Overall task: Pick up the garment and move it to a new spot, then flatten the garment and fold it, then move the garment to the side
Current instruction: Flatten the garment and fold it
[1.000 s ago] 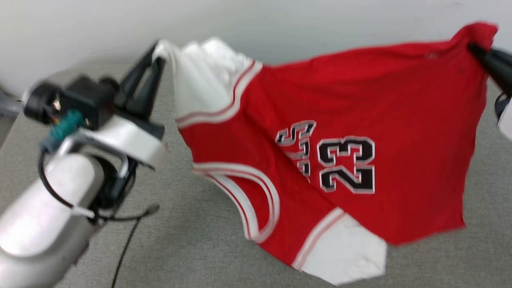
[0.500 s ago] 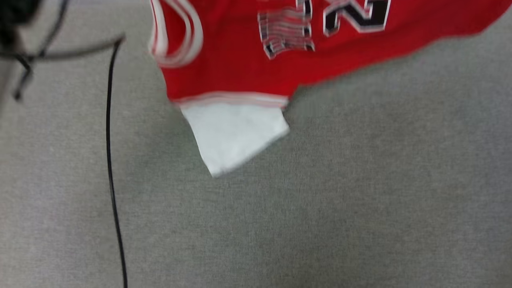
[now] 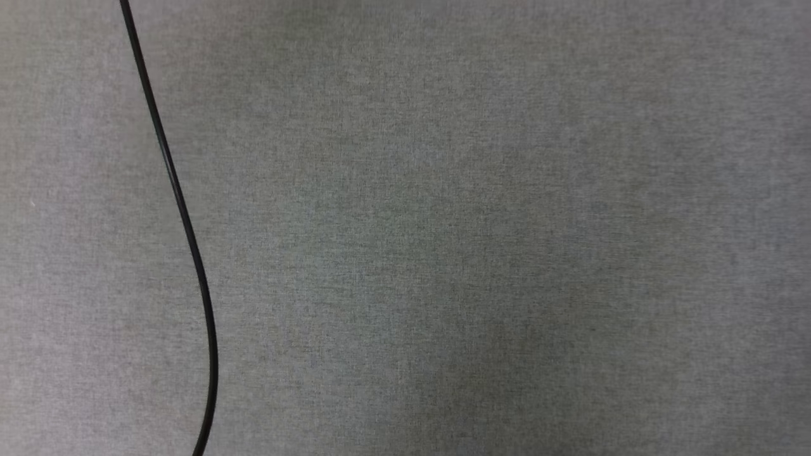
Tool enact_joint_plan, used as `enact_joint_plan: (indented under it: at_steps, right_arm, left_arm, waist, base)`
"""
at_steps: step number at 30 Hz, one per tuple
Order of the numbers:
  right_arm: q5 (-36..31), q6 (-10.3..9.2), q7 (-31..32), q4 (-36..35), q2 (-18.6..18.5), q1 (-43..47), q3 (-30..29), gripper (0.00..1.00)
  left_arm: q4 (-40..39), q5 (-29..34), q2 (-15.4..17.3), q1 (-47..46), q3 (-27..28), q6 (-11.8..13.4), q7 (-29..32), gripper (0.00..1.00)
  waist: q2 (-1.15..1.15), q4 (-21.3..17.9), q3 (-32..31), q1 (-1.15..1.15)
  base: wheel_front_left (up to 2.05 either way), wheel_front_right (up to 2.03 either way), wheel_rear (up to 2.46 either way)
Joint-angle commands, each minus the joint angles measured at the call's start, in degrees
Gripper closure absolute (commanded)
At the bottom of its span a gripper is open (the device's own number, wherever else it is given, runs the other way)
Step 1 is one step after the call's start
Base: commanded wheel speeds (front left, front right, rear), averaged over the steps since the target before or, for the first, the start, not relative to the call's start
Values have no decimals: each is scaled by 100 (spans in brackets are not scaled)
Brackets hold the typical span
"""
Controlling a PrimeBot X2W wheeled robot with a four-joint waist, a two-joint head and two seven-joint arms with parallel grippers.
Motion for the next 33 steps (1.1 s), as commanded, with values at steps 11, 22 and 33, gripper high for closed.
enact_joint_plan:
  at_steps: [11,22,33]
  right_arm:
    - [379,-7,-671,1033,-22,549,730,100]
    - [1076,-7,-1245,1026,-158,2568,1786,100]
    - [1713,-7,-1289,247,-681,4863,2595,100]
  left_arm:
    - [1067,-252,-327,901,-272,-194,-681,100]
    - [620,-559,-33,3426,-237,-65,-922,100]
    - [-1231,-1117,404,6795,-196,884,-764,100]
  waist:
    - [0,155,336,-1]
    - [0,86,-323,-1]
    - [0,117,-1570,-1]
  base:
    - [0,0,0]
    - [0,0,0]
    - [0,0,0]
